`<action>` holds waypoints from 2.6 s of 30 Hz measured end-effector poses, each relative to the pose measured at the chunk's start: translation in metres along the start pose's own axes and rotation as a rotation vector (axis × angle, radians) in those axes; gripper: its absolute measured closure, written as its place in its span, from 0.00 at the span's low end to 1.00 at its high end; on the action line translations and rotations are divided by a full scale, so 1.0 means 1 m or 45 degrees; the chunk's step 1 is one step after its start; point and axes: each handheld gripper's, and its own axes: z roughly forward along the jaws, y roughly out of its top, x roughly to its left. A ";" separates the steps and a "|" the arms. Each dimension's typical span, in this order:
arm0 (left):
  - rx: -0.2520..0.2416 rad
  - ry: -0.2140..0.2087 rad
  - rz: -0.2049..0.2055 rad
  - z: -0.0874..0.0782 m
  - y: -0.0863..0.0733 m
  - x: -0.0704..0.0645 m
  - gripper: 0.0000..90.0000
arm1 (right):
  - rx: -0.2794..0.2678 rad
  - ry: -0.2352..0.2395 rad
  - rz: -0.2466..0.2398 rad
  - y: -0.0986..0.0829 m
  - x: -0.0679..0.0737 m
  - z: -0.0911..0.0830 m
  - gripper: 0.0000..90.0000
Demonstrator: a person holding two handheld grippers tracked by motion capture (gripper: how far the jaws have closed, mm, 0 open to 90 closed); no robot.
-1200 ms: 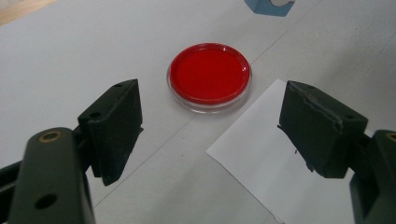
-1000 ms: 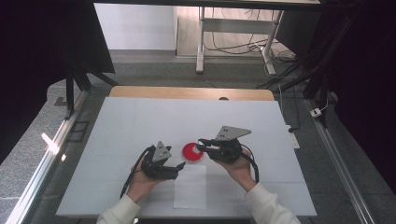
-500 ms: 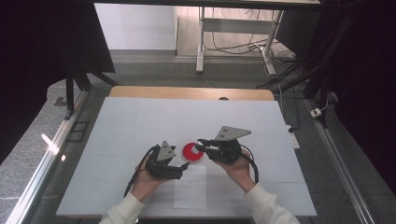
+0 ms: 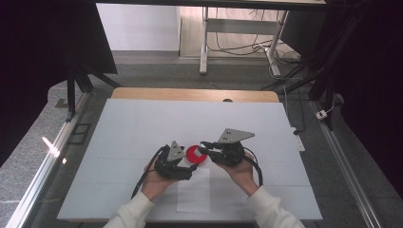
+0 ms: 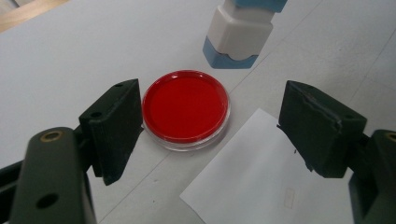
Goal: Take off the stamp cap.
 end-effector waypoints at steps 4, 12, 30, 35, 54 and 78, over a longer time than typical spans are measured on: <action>-0.010 0.005 -0.007 0.002 0.001 0.001 0.25 | 0.014 0.005 0.002 -0.001 0.000 0.001 0.84; -0.007 0.030 0.013 0.004 0.001 -0.001 0.27 | 0.020 0.011 0.043 -0.005 0.000 0.005 0.84; -0.012 0.052 0.049 0.014 0.003 -0.007 0.34 | -0.003 0.012 0.127 -0.007 0.000 0.007 0.84; -0.013 0.071 0.065 0.015 0.004 -0.008 0.38 | -0.001 0.009 0.130 -0.008 0.000 0.008 0.84; -0.006 0.085 0.122 0.017 0.004 -0.012 0.56 | -0.018 0.024 0.169 -0.009 -0.002 0.008 0.84; -0.003 0.095 0.140 0.019 0.003 -0.012 0.68 | -0.026 0.035 0.190 -0.011 -0.003 0.009 0.84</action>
